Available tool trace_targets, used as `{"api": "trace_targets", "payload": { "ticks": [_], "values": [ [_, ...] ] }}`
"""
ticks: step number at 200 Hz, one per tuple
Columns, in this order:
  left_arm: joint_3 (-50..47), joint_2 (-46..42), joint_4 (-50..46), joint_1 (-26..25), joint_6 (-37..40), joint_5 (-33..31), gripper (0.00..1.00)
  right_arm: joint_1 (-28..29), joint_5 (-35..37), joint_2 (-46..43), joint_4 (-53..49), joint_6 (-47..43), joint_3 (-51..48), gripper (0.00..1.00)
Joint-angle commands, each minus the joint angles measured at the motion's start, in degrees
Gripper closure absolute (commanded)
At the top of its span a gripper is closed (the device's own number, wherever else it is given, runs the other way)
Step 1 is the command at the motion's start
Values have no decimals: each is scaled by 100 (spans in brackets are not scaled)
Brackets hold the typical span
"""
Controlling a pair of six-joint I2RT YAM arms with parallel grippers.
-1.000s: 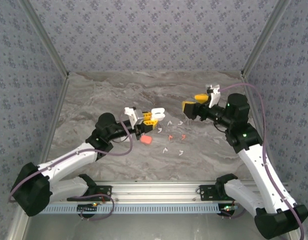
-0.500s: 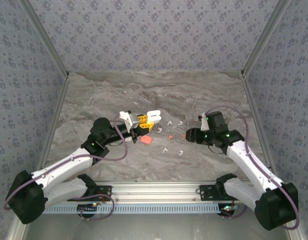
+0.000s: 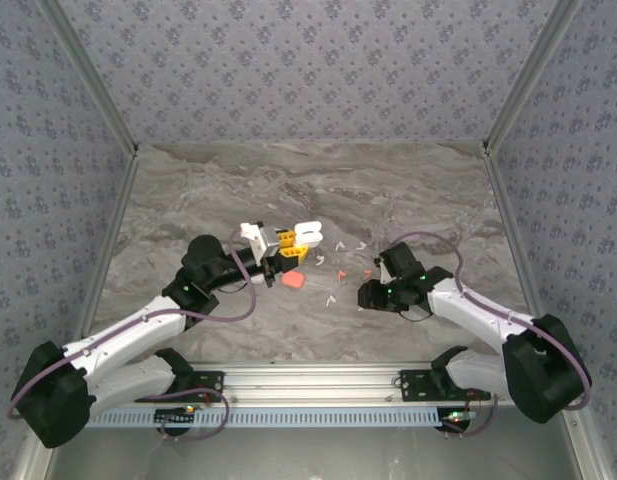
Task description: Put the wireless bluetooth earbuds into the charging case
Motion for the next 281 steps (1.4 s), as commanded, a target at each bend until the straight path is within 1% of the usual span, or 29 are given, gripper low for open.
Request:
{"api": "trace_targets", "payload": {
  "ticks": [1,16,125,173,177,192,201,226,255,281],
  "values": [
    [16,-109,129,-38,5,-48,100,141,295,201,130,114,152,56],
    [16,-118,129,-38,-8,-52,100,204,381,330,130,125,174,58],
    [3,-109,88,-39,-36,-65,100,430,708,836,248,38,329,63],
    [5,-131,42,-36,-33,-84,100,501,773,899,188,-78,426,70],
    [8,-132,38,-32,-30,-91,100,501,782,888,179,-88,430,72],
    [-2,-144,10,-38,-30,-98,100,508,828,802,134,-172,429,74],
    [-10,-151,-1,-38,-37,-102,100,509,880,717,83,-215,439,76],
    [-27,-156,-45,-34,-124,-127,100,523,1077,317,-51,-523,516,76],
    [-67,-144,-102,-39,-328,-153,100,521,1225,-342,-260,-1181,817,76],
    [-270,-122,320,-39,-575,-149,100,533,1296,-863,-405,-1967,1278,76]
  ]
}}
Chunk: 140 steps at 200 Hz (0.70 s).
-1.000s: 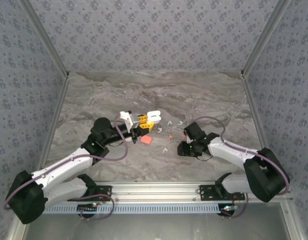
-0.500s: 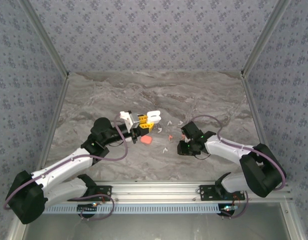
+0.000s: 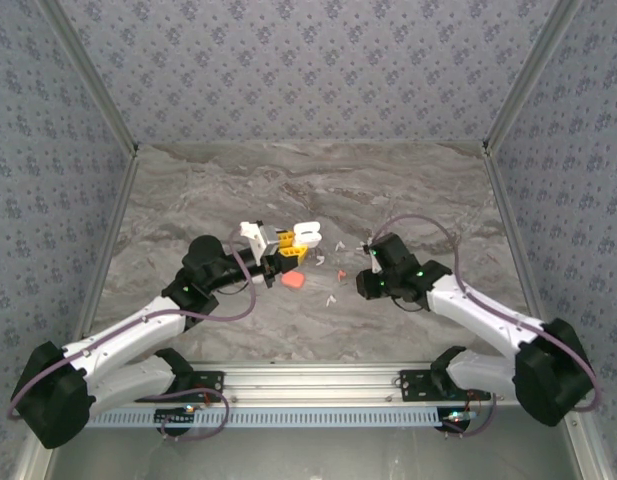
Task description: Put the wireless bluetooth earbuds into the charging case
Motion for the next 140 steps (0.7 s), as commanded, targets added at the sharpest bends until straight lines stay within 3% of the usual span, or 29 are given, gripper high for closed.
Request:
{"api": "trace_targets", "payload": {
  "ticks": [1,75,140],
  "values": [
    [-187,-105,426,-39,-301,-35,100,49,230,-448,-245,-918,509,76],
    [-237,-89,834,-39,-541,74,100,248,-275,-1020,-79,-3296,1915,76],
    [-214,-18,1043,-37,-725,282,100,663,-803,-709,294,-4401,2512,76]
  ]
}}
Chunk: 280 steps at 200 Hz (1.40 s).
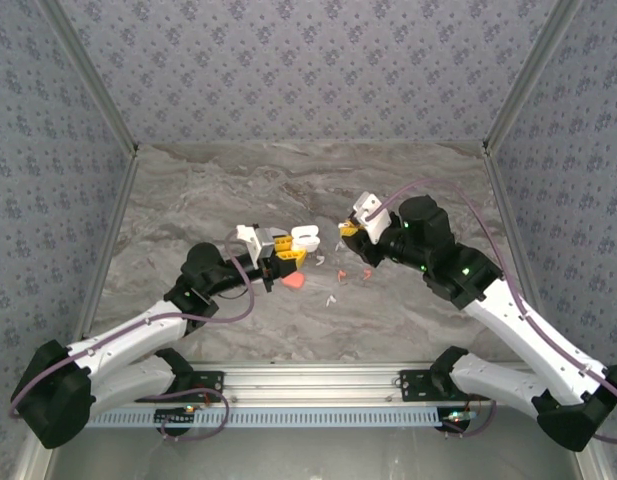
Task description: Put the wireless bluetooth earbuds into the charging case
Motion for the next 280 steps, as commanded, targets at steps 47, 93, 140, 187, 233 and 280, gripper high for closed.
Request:
{"api": "trace_targets", "payload": {
  "ticks": [47,93,140,187,233,280],
  "values": [
    [196,-3,308,-36,-124,385,100,338,-482,309,354,-929,365,76],
    [213,7,308,-39,-133,429,100,439,-513,392,471,-947,308,76],
    [237,23,291,-38,-125,436,100,506,-513,420,527,-935,243,76],
    [239,35,385,-39,-211,425,100,519,-496,420,521,-943,121,76],
    [235,40,420,-38,-255,413,100,532,-513,376,525,-907,-32,76],
    [244,69,449,-37,-282,418,100,529,-555,363,501,-868,-135,76]
  ]
}}
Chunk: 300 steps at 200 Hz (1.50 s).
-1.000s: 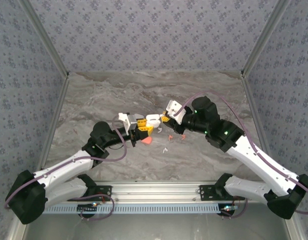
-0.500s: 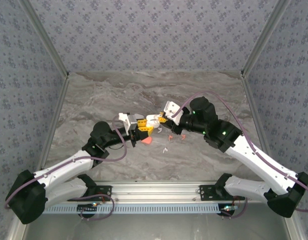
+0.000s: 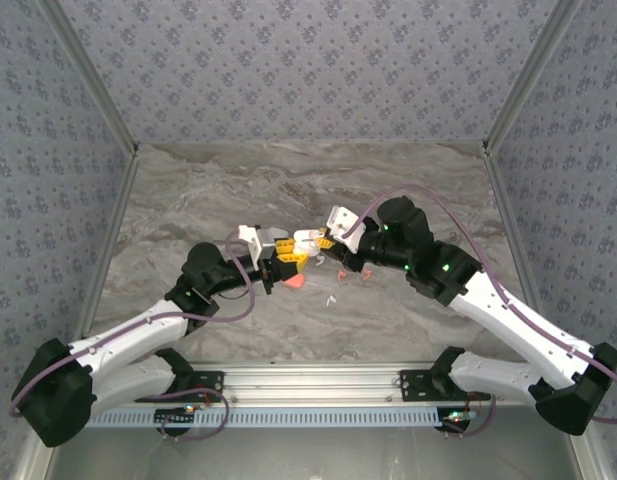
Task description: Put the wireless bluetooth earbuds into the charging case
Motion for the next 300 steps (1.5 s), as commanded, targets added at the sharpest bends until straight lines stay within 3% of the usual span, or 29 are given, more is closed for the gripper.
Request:
{"api": "trace_targets", "payload": {
  "ticks": [1,157,217,300],
  "values": [
    [244,-7,399,-38,-70,99,100,37,-108,-46,14,-36,-80,76],
    [387,72,129,-36,-446,-65,100,-12,402,-351,828,-213,-337,76],
    [439,46,128,-36,-881,-102,100,-2,324,-339,1028,-158,-501,77],
    [457,31,91,-38,-931,-52,100,7,394,-281,1112,-156,-507,77]
  ]
}}
